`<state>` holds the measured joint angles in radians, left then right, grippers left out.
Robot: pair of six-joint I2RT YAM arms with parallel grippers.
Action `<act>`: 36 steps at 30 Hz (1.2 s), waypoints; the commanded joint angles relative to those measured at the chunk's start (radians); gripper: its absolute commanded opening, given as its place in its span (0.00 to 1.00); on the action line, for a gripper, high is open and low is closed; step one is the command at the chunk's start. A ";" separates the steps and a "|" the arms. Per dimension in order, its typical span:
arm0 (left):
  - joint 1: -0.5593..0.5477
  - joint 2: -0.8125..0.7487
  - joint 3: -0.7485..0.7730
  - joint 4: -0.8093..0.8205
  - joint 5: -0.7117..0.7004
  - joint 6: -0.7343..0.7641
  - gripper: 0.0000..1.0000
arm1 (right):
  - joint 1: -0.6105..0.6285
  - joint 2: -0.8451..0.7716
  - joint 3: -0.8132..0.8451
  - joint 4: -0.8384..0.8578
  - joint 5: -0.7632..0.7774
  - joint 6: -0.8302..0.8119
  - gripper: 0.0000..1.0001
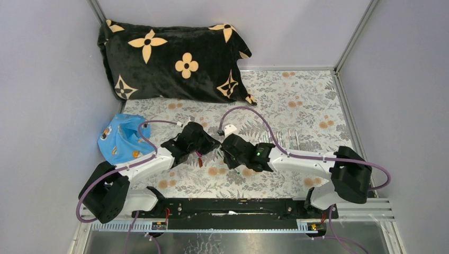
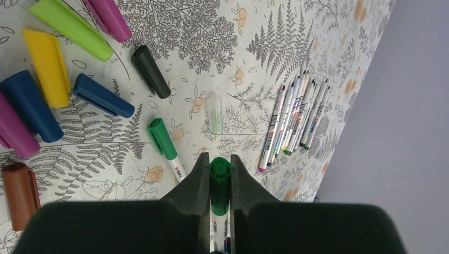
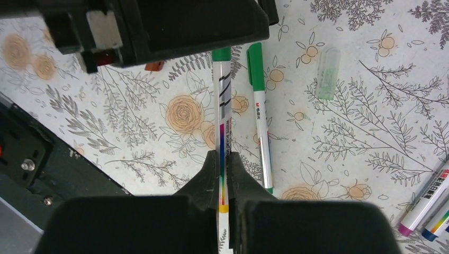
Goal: Open the pen caps
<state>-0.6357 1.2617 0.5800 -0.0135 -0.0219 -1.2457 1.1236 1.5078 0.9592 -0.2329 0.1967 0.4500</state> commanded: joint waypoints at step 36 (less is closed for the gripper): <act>0.146 -0.044 -0.096 -0.055 -0.108 0.110 0.21 | -0.100 -0.075 -0.095 -0.271 0.326 0.159 0.00</act>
<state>-0.4839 1.2434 0.4946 -0.0696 -0.0959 -1.1610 1.0653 1.3975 0.8585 -0.5255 0.4793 0.6170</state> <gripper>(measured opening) 0.177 0.034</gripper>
